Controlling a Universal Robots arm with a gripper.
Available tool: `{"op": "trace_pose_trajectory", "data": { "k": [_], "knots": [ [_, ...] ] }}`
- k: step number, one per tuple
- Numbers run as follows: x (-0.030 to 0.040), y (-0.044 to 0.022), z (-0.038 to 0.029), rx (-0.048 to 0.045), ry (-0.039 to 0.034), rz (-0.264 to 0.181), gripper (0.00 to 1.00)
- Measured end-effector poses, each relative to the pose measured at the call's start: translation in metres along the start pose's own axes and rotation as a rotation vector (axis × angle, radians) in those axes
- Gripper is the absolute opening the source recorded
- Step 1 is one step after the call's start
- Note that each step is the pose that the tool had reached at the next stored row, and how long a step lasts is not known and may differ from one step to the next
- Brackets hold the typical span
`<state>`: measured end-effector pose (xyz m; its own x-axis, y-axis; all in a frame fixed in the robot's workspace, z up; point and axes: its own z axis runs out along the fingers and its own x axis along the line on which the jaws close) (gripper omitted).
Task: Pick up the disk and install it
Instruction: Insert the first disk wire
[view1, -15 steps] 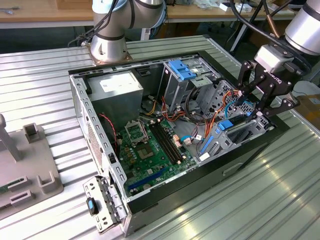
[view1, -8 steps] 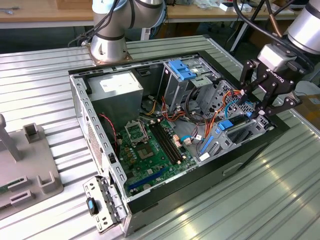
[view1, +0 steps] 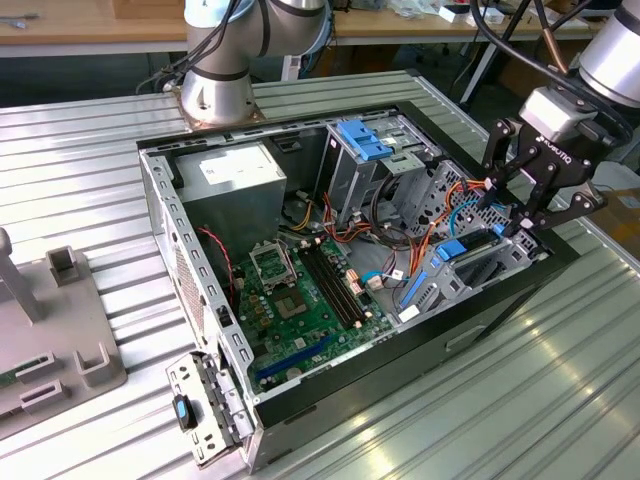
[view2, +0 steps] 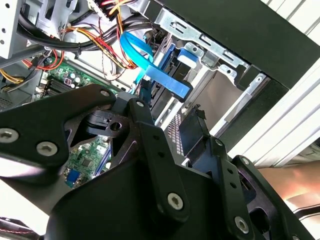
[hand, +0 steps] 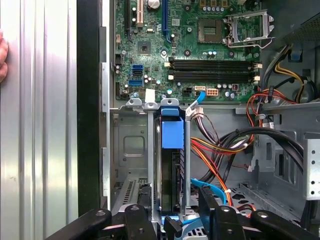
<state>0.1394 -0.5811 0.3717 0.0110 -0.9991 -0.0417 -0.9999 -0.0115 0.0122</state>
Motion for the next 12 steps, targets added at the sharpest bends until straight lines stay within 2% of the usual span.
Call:
{"op": "trace_pose_trajectory", "data": {
  "k": [12],
  "knots": [
    [-0.0002, 0.0, -0.0047, 0.0, 0.0004, 0.0, 0.5]
  ]
}}
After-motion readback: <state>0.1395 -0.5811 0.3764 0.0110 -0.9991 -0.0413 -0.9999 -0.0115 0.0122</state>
